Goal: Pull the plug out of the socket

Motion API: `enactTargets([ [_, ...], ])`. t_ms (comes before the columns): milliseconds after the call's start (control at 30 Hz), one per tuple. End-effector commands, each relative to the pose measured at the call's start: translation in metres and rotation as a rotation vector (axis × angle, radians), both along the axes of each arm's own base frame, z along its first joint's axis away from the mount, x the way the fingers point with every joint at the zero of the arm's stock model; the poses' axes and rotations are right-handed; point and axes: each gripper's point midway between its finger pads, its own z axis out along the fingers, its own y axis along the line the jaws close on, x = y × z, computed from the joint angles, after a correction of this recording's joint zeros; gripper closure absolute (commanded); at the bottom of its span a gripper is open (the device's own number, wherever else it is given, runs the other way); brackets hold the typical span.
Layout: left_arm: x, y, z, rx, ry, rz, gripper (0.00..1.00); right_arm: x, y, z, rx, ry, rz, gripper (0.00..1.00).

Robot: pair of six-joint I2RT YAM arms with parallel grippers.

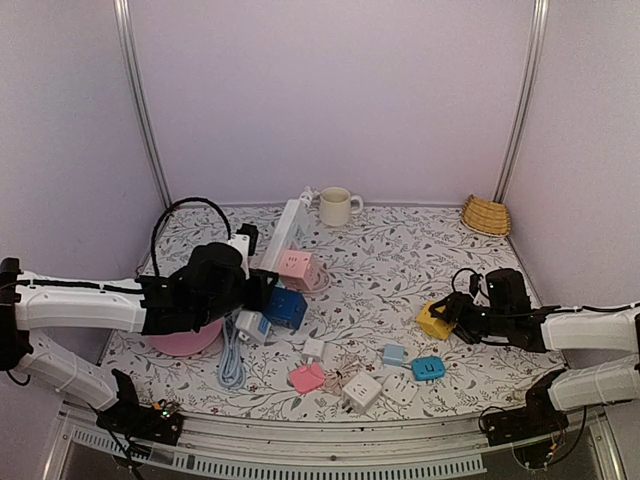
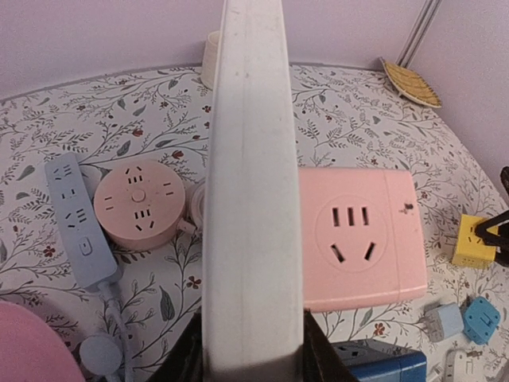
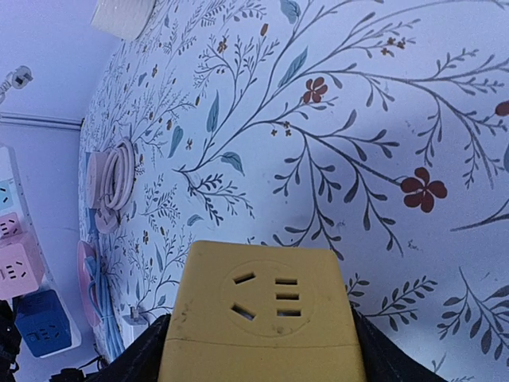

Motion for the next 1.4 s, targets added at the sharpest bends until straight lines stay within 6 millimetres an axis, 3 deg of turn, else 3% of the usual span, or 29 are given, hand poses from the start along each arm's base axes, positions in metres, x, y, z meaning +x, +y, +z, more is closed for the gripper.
enactTargets([
  [0,0.006,-0.005,0.061,-0.176,-0.126,0.026,1.0,0.004,-0.012,0.007,-0.013,-0.021,-0.064,0.24],
  [233,0.006,-0.005,0.061,-0.179,-0.125,0.026,1.0,0.007,-0.025,0.02,-0.072,-0.04,-0.106,0.05],
  [533,0.006,-0.007,0.062,-0.188,-0.124,0.018,1.0,0.01,-0.037,0.056,-0.12,-0.134,-0.13,0.01],
  [733,0.006,-0.012,0.062,-0.202,-0.122,0.005,1.0,0.01,-0.022,0.087,-0.076,-0.21,-0.041,0.01],
  [900,0.005,-0.02,0.063,-0.223,-0.115,-0.023,1.0,0.008,0.005,0.107,0.007,-0.259,0.052,0.01],
  [1067,0.002,-0.03,0.064,-0.245,-0.112,-0.058,1.0,0.004,0.047,0.13,0.075,-0.317,0.156,0.01],
  [1367,-0.009,-0.059,0.064,-0.288,-0.094,-0.146,1.0,-0.003,0.124,0.144,0.123,-0.33,0.307,0.01],
])
